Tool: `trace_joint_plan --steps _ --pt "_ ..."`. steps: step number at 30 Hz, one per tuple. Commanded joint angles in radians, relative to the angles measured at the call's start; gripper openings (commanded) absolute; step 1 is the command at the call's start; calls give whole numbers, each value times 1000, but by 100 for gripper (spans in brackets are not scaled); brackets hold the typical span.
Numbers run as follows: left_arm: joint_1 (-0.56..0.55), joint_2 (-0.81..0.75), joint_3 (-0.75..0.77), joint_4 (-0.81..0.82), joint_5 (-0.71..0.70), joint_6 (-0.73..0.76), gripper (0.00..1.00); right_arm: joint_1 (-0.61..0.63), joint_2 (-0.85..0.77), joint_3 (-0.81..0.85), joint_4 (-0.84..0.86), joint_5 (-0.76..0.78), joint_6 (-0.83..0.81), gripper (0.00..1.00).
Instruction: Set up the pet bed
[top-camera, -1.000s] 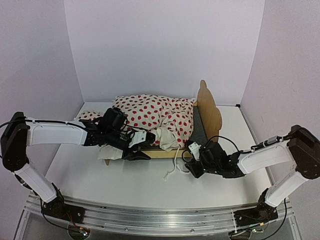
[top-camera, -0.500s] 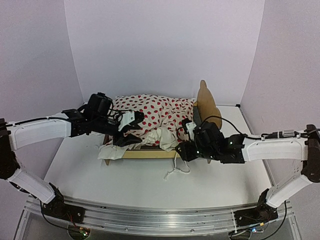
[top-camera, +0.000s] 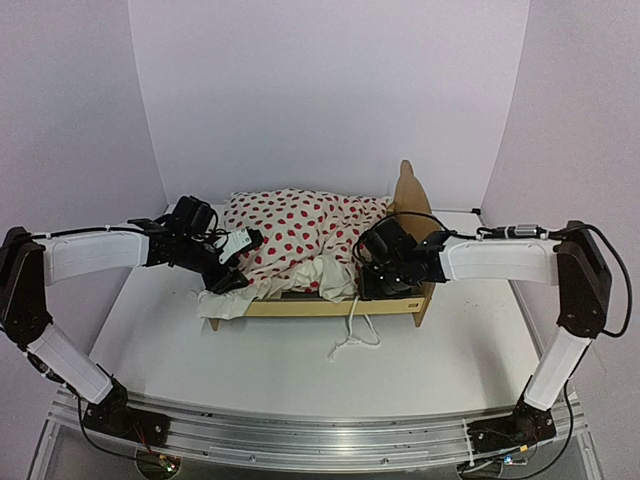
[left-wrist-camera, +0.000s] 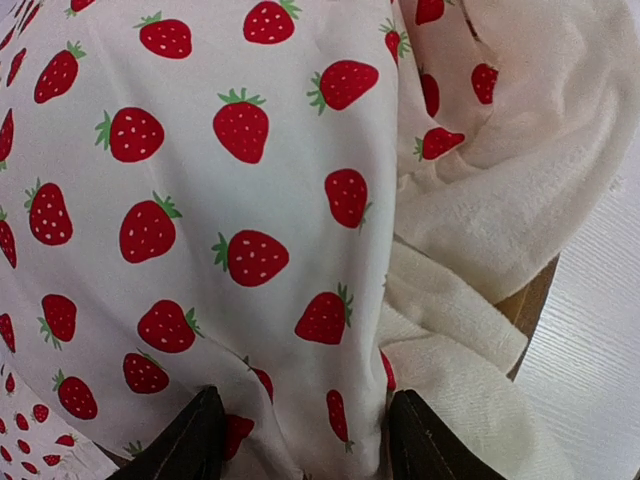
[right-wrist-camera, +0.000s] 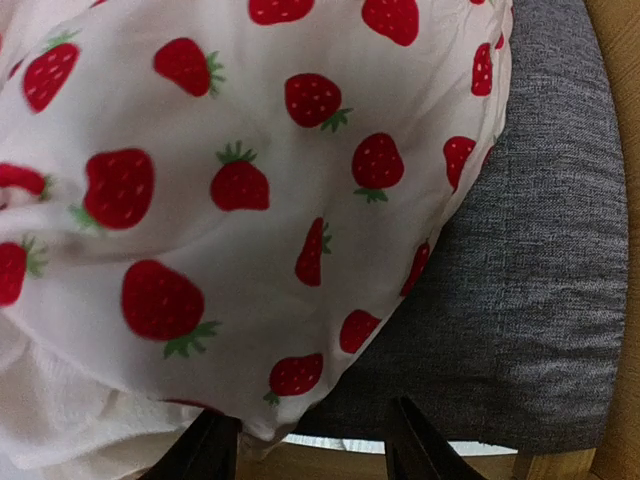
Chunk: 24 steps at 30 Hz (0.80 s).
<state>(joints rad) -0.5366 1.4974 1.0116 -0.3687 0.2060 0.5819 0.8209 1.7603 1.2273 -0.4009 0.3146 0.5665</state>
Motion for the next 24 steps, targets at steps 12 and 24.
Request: trace_joint_plan --steps 12,24 --pt "-1 15 15 -34 -39 19 2 -71 56 58 -56 -86 0 0" --pt "10 -9 57 -66 7 24 0 -88 -71 162 -528 260 -115 0"
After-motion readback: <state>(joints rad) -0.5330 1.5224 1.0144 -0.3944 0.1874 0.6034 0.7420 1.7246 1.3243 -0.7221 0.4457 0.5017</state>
